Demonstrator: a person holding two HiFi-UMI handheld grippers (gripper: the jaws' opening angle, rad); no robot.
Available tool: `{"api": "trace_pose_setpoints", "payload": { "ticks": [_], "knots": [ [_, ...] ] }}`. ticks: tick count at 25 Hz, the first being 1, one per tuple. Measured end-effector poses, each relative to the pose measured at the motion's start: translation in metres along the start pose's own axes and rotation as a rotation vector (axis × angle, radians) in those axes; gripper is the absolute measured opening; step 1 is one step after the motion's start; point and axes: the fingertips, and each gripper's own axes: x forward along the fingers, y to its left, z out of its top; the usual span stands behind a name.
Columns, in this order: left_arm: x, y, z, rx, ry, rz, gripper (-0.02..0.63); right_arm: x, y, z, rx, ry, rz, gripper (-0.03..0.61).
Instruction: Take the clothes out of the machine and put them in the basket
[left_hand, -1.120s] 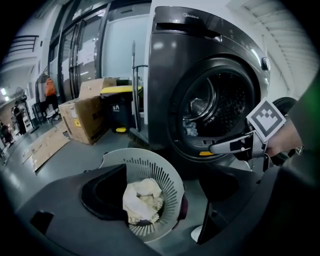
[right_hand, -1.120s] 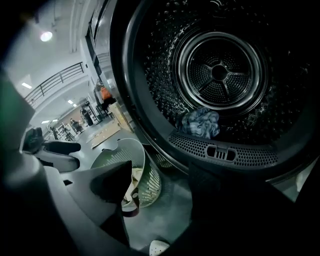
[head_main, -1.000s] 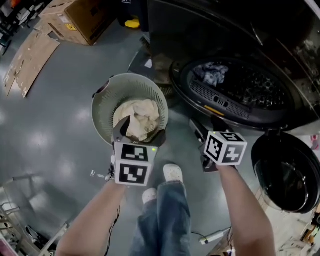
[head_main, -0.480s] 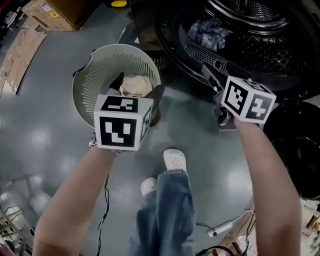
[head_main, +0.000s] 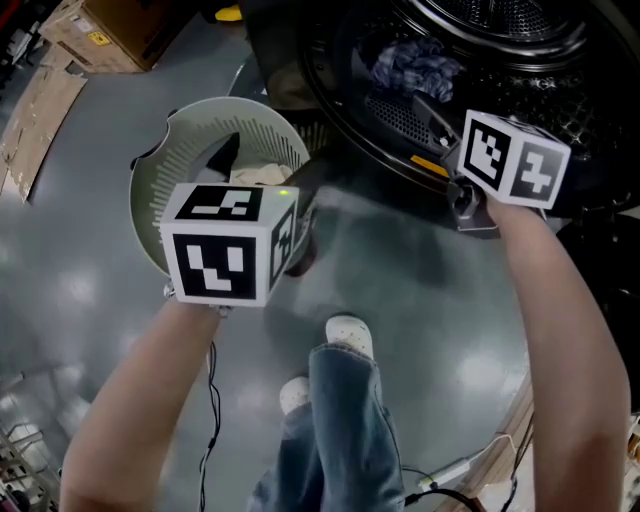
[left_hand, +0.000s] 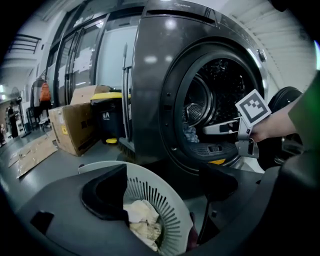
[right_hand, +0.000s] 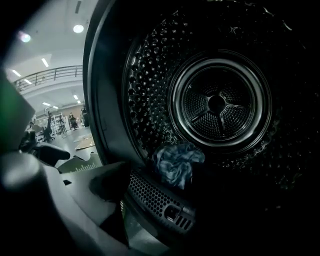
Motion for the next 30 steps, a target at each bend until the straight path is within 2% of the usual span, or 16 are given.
{"api": "trace_pose_setpoints", "payload": {
  "ticks": [4, 11, 17, 21, 23, 27, 30],
  "knots": [
    [0.01, 0.004, 0.011, 0.044, -0.024, -0.003, 0.451, 0.023, -0.012, -0.003, -0.036, 0.064, -0.017, 0.393],
    [0.028, 0.02, 0.031, 0.046, -0.103, 0.009, 0.451, 0.075, -0.027, -0.002, -0.063, 0.173, -0.01, 0.464],
    [0.045, 0.029, 0.04, 0.094, -0.164, 0.021, 0.451, 0.113, -0.04, -0.002, -0.104, 0.244, -0.024, 0.513],
    [0.048, 0.04, 0.041, 0.036, -0.192, 0.042, 0.451, 0.131, -0.046, -0.014, -0.142, 0.326, -0.014, 0.523],
    [0.051, 0.043, 0.041, 0.02, -0.2, 0.039, 0.451, 0.139, -0.048, -0.022, -0.128, 0.369, -0.009, 0.525],
    [0.057, 0.043, 0.049, 0.06, -0.215, 0.018, 0.451, 0.153, -0.052, -0.023, -0.08, 0.428, -0.008, 0.525],
    [0.059, 0.044, 0.051, 0.057, -0.227, 0.011, 0.451, 0.157, -0.056, -0.028, -0.062, 0.489, -0.01, 0.523]
  ]
}}
